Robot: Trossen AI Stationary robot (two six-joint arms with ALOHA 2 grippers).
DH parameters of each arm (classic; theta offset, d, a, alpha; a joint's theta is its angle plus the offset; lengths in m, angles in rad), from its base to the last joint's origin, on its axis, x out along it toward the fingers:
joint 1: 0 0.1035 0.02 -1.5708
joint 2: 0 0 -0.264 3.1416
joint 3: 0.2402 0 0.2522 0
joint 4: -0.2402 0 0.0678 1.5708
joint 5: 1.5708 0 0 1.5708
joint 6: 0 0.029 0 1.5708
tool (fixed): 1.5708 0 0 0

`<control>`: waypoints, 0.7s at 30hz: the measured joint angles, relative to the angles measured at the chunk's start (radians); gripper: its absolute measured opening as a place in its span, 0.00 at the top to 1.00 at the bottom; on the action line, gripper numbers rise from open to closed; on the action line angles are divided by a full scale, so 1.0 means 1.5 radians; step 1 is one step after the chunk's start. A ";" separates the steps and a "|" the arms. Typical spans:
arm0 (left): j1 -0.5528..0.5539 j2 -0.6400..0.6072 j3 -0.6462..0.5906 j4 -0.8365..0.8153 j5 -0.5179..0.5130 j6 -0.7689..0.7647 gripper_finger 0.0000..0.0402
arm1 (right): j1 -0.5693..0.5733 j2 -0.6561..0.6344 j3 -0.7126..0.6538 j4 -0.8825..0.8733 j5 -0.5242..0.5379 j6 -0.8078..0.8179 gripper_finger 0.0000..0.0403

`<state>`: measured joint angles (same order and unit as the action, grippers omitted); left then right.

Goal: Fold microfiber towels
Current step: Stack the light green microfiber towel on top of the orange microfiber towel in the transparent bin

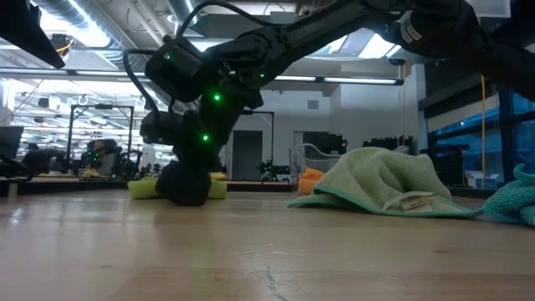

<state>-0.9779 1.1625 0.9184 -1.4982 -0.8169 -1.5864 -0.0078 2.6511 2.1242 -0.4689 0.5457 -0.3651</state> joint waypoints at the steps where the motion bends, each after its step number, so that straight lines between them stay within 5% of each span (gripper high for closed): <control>1: 0.000 0.000 0.000 0.000 0.000 0.000 0.57 | 0.000 0.000 0.000 -0.002 0.003 0.006 0.95; 11: 0.000 0.000 0.000 0.000 0.000 0.000 0.57 | 0.026 -0.099 -0.012 -0.131 0.182 0.013 0.98; 16: 0.000 0.000 0.000 0.001 0.000 0.000 0.58 | 0.032 -0.204 -0.006 -0.260 0.343 0.061 0.98; 21: 0.000 0.000 0.000 0.003 0.000 0.000 0.57 | 0.027 -0.294 -0.010 -0.352 0.357 0.140 0.98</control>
<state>-0.9783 1.1627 0.9184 -1.4936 -0.8165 -1.5864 0.0330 2.2108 2.1099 -0.9962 1.0814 -0.1548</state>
